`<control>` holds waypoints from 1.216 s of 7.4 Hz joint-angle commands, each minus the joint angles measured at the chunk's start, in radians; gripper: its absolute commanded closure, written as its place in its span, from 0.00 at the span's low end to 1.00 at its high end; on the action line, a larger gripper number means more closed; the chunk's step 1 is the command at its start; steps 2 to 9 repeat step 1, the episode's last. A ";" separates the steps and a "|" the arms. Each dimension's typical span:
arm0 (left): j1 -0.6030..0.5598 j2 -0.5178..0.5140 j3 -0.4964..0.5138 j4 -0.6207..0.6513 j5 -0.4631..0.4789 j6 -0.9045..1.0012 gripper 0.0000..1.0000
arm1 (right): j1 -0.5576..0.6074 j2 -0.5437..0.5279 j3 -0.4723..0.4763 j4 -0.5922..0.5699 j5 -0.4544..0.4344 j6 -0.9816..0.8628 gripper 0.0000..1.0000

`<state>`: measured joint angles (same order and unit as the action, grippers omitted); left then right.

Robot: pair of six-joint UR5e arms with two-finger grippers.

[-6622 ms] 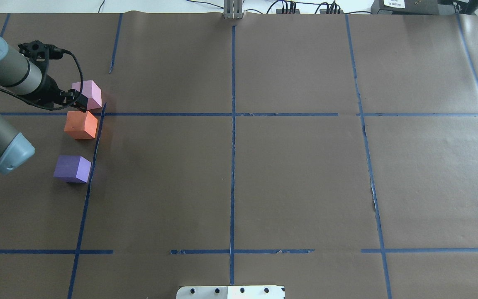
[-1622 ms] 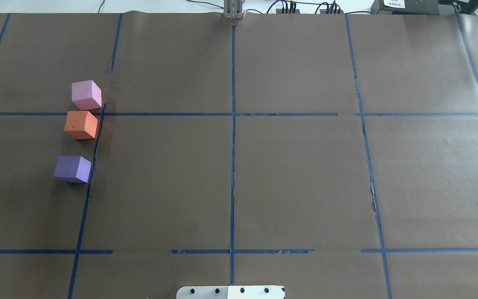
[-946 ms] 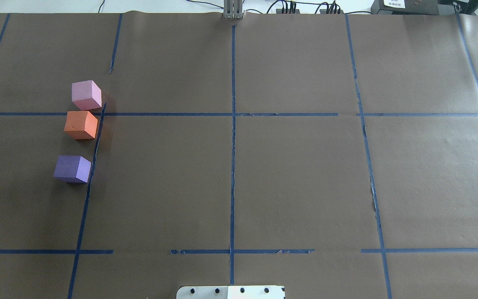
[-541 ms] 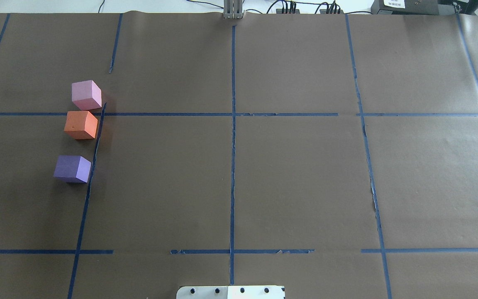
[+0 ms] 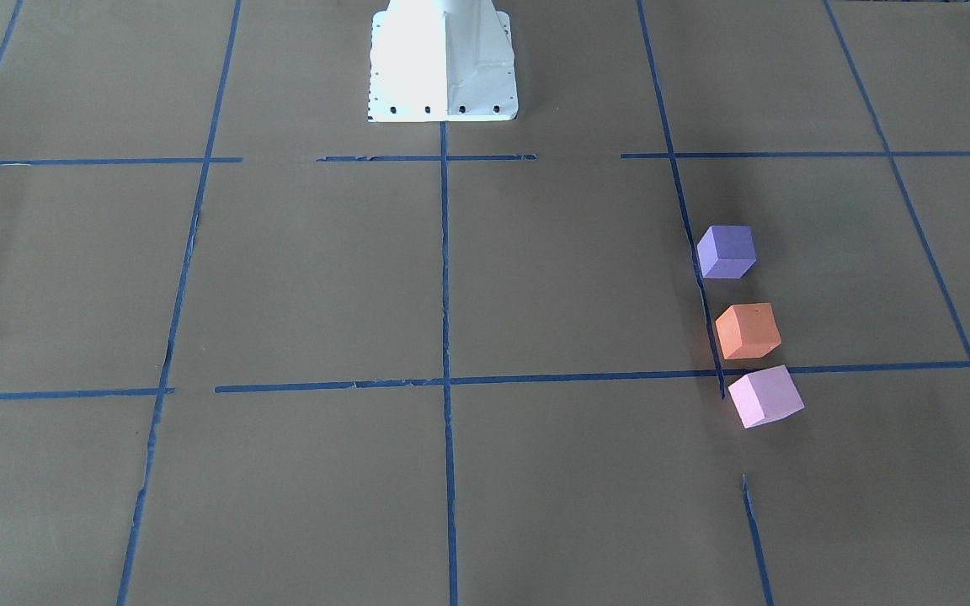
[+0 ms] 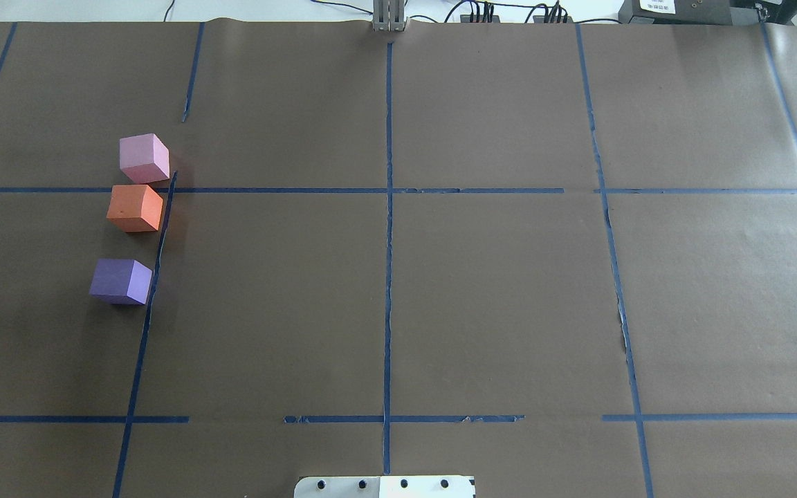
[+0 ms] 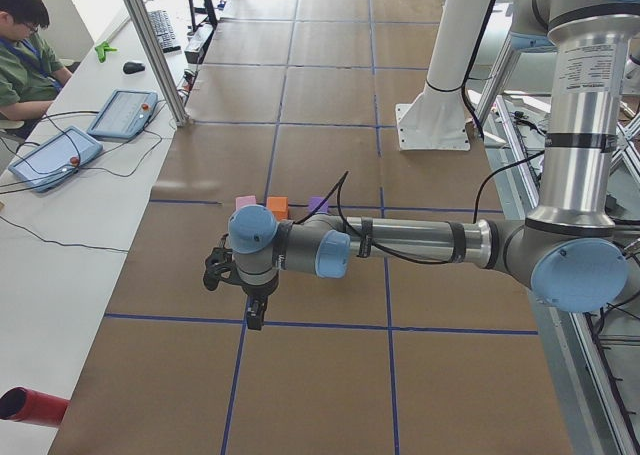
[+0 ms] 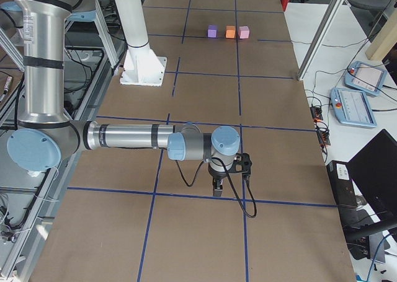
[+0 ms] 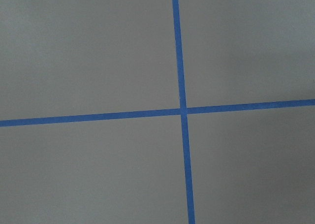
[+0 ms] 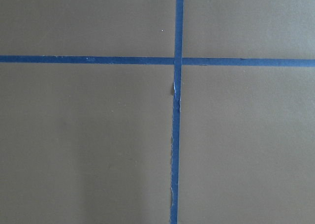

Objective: Arrange blocks in a line

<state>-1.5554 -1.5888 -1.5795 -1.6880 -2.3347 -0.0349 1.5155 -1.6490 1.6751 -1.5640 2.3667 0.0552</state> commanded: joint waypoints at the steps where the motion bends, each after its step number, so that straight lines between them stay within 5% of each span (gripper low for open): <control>1: 0.000 -0.003 -0.001 0.002 0.000 0.000 0.00 | 0.000 0.000 0.000 0.001 0.000 0.000 0.00; 9: 0.000 -0.003 -0.001 0.002 0.000 0.000 0.00 | 0.000 0.000 0.000 0.001 0.000 0.000 0.00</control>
